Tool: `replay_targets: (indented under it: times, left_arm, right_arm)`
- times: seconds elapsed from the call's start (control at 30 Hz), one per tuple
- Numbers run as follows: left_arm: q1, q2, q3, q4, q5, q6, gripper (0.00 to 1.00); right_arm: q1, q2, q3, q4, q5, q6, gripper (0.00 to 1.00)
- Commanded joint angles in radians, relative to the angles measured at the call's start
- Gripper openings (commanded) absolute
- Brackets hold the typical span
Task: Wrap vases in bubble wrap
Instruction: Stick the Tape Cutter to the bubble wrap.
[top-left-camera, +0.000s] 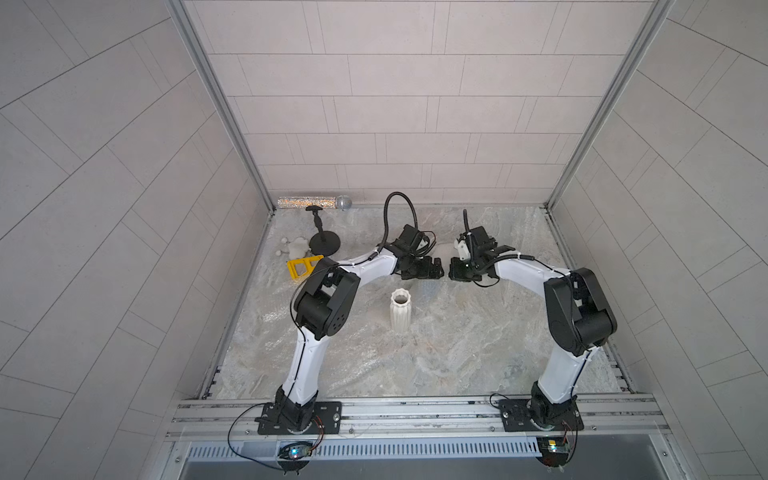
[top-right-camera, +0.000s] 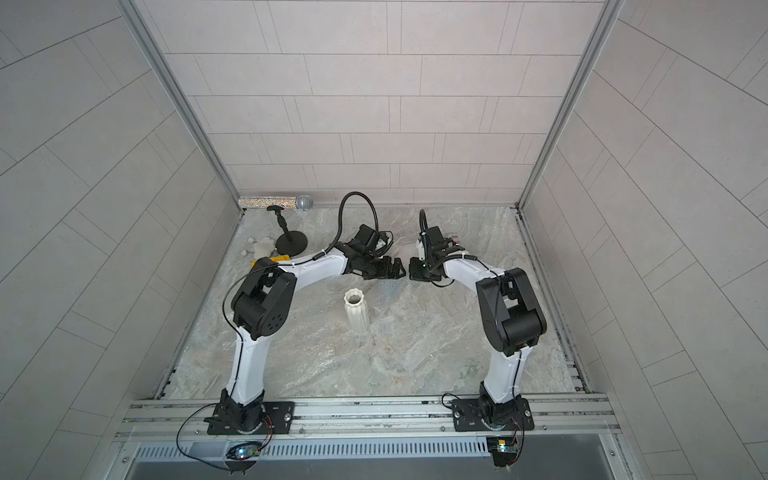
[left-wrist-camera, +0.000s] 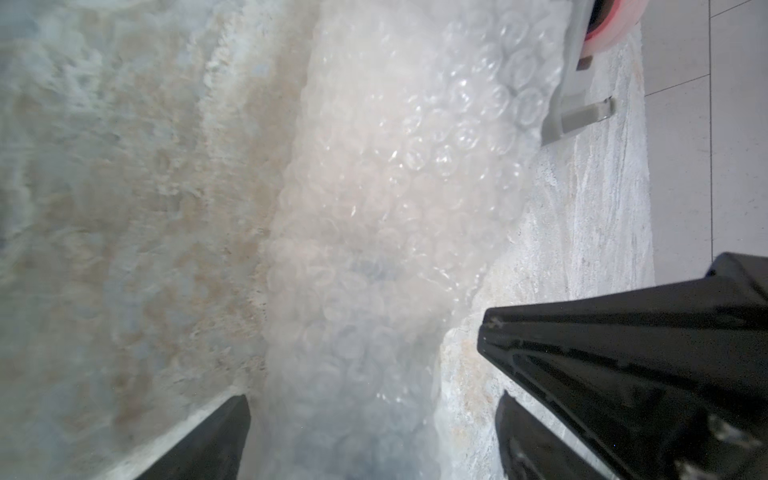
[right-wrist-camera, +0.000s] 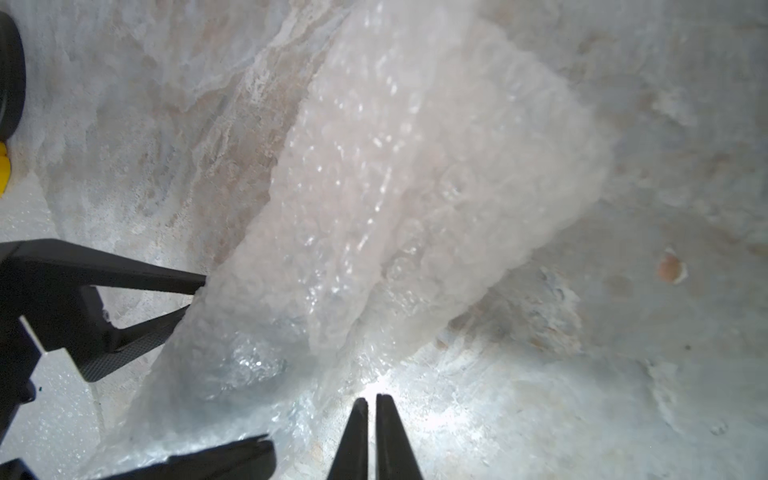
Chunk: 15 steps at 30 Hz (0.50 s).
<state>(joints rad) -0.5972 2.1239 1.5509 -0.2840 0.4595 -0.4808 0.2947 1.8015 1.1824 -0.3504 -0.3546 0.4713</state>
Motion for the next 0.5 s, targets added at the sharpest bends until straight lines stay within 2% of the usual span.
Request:
replay_targets:
  times: [0.0, 0.1, 0.23, 0.3, 0.4, 0.47]
  left_arm:
    - [0.018, -0.063, 0.024, -0.032, -0.020, 0.015, 0.97]
    - [0.035, -0.096, 0.023, -0.046, -0.040, 0.021, 0.97]
    - [0.052, -0.138, 0.024, -0.072, -0.077, 0.034, 0.98]
    - [0.063, -0.164, 0.021, -0.083, -0.088, 0.034, 0.98]
    - [0.077, -0.212, -0.003, -0.087, -0.111, 0.030, 0.98]
    - [0.089, -0.239, -0.013, -0.111, -0.137, 0.031, 0.98]
  right_arm:
    - [0.011, -0.049, -0.018, -0.034, 0.021, 0.056, 0.14]
    - [0.028, -0.065, -0.014, -0.035, 0.017, 0.102, 0.22]
    - [0.070, -0.085, -0.029, 0.010, 0.023, 0.178, 0.40]
    - [0.099, -0.084, -0.026, 0.011, 0.067, 0.214, 0.53]
    - [0.122, -0.084, -0.056, 0.086, 0.098, 0.311, 0.62]
    - [0.143, -0.090, -0.076, 0.113, 0.165, 0.356, 0.68]
